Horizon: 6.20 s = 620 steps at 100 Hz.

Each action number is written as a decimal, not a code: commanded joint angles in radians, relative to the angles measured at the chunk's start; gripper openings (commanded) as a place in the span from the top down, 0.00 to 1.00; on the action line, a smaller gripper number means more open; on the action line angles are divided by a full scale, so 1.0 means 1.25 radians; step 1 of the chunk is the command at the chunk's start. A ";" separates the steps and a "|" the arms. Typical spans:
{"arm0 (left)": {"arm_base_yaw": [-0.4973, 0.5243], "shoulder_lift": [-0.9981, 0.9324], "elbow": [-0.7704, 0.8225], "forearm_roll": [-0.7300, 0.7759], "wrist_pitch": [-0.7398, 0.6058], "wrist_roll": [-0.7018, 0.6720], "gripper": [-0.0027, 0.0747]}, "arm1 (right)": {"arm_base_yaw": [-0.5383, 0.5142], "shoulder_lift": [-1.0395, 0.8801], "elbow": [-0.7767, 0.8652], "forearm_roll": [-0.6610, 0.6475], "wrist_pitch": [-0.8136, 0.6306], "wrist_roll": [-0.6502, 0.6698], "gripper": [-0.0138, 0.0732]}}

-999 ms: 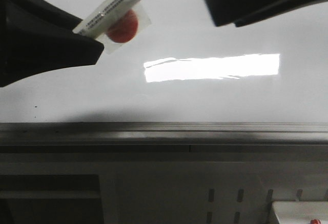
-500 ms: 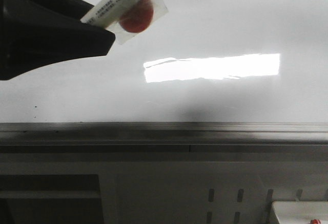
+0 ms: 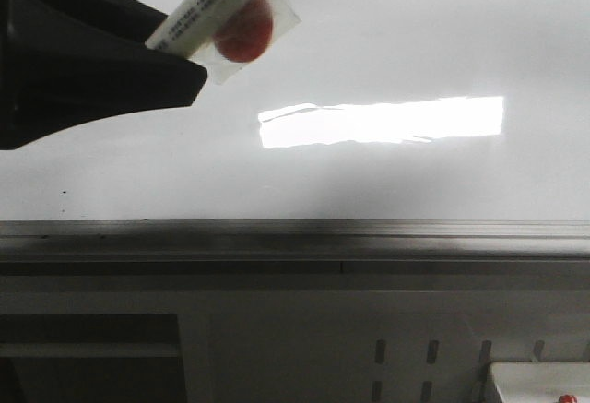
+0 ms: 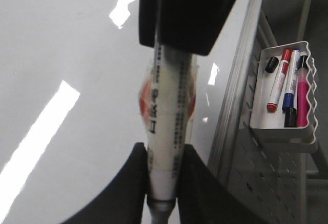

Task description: Write number 4 on whiteboard

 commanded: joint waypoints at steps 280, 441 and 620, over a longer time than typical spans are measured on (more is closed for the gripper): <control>0.197 -0.267 -0.021 -0.418 0.192 -0.007 0.45 | -0.179 0.175 -0.286 -0.103 0.134 0.000 0.92; -0.029 0.000 -0.002 -0.269 0.068 -0.007 0.99 | 0.048 0.153 -0.218 -0.067 0.155 0.000 0.65; 0.103 0.005 -0.052 -0.989 0.166 -0.007 0.47 | 0.045 0.120 -0.218 -0.073 0.158 0.000 0.41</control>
